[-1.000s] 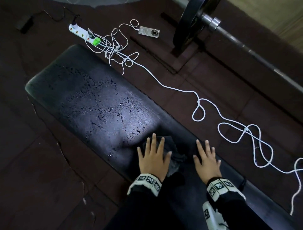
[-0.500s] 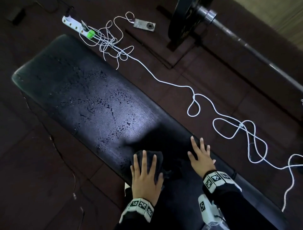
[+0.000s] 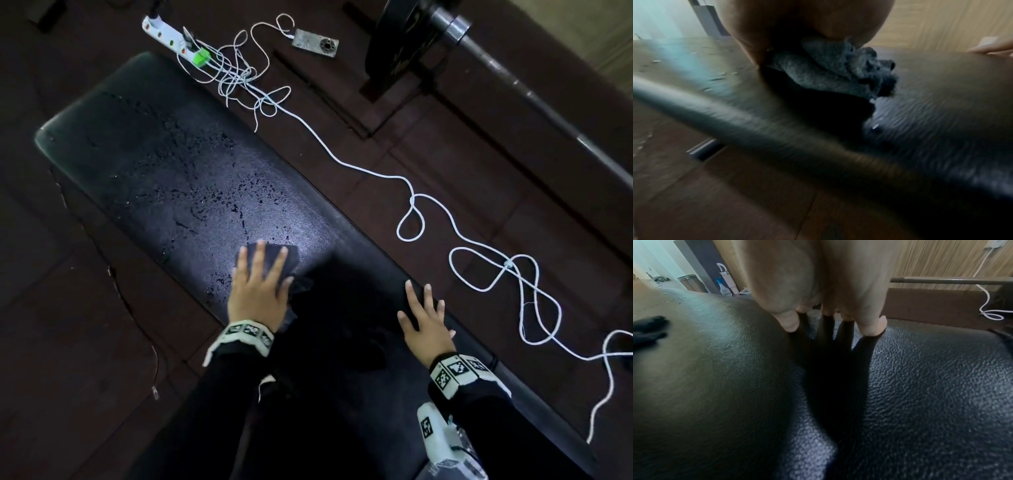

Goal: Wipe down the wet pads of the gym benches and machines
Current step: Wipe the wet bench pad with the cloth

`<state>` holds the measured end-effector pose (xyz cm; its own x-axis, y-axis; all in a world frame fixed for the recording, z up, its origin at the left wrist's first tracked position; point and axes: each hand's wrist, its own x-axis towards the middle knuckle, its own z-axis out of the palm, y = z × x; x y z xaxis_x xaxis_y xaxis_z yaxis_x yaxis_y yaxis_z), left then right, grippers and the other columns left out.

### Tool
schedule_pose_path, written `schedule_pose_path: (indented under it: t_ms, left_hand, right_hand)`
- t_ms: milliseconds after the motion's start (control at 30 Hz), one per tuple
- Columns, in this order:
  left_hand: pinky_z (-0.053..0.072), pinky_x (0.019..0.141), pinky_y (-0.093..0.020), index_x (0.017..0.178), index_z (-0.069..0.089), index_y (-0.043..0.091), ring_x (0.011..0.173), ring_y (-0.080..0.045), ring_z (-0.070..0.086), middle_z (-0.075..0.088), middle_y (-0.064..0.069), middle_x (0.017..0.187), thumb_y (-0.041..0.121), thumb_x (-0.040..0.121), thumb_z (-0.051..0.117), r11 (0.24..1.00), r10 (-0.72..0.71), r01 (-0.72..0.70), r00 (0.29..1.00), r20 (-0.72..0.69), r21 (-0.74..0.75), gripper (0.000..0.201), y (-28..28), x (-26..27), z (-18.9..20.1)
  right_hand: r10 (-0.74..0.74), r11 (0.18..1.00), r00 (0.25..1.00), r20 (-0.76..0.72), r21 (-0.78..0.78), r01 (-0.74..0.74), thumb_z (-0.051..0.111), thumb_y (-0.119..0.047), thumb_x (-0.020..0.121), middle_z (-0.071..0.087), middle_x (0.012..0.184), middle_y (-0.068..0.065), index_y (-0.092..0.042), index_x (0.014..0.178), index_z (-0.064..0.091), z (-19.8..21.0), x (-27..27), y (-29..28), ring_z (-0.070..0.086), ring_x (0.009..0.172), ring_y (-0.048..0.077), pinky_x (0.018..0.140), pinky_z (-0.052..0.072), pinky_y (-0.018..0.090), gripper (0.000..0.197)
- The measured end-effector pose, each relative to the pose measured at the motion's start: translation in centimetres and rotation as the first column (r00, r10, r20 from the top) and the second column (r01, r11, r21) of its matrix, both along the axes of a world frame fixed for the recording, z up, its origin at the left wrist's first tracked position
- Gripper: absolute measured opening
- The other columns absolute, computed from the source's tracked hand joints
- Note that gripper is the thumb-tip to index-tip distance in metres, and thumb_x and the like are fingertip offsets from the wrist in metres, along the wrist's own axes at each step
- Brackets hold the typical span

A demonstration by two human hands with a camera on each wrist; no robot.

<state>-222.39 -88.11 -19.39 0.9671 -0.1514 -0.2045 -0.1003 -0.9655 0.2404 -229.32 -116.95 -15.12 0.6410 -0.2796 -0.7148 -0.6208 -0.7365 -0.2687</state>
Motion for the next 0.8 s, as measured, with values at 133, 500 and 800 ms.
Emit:
schedule_pose_path:
  t_ms: [133, 500, 800]
  left_hand:
    - [0.034, 0.104, -0.06, 0.141, 0.045, 0.021, 0.135, -0.049, 0.023, 0.029, -0.016, 0.152, 0.046, 0.094, 0.034, 0.982, 0.181, -0.177, 0.982, 0.054, -0.066, 0.055, 3.1, -2.6, -0.3]
    - [0.023, 0.107, -0.055, 0.138, 0.049, 0.021, 0.138, -0.042, 0.023, 0.035, -0.012, 0.151, 0.042, 0.098, 0.026, 0.995, -0.016, 0.015, 1.0, -0.015, -0.102, 0.051, -4.2, -9.7, 0.4]
    - [0.035, 0.104, -0.054, 0.141, 0.043, 0.031, 0.138, -0.043, 0.029, 0.032, -0.009, 0.153, 0.042, 0.096, 0.031, 0.991, -0.137, 0.137, 0.99, 0.026, -0.003, 0.048, -2.6, 0.2, 0.0]
  right_hand:
    - [0.005, 1.0, 1.0, -0.001, -0.006, -0.005, 0.038, -0.039, 0.098, -0.013, 0.155, -0.016, -0.056, 0.14, 0.002, -0.1, 0.1, 0.1, -0.013, 0.144, 0.022, 0.105, 0.005, 0.067, 0.059]
    - [0.03, 0.999, 0.999, -0.022, -0.039, -0.031, 0.036, -0.04, 0.098, -0.013, 0.156, -0.014, -0.053, 0.142, 0.001, 0.0, 0.1, 0.2, -0.012, 0.144, 0.024, 0.104, 0.008, 0.069, 0.058]
    - [0.024, 0.999, 0.999, -0.028, -0.024, -0.024, 0.037, -0.04, 0.098, -0.014, 0.156, -0.014, -0.055, 0.14, 0.0, 0.2, 0.2, 0.2, -0.013, 0.144, 0.023, 0.104, 0.007, 0.069, 0.058]
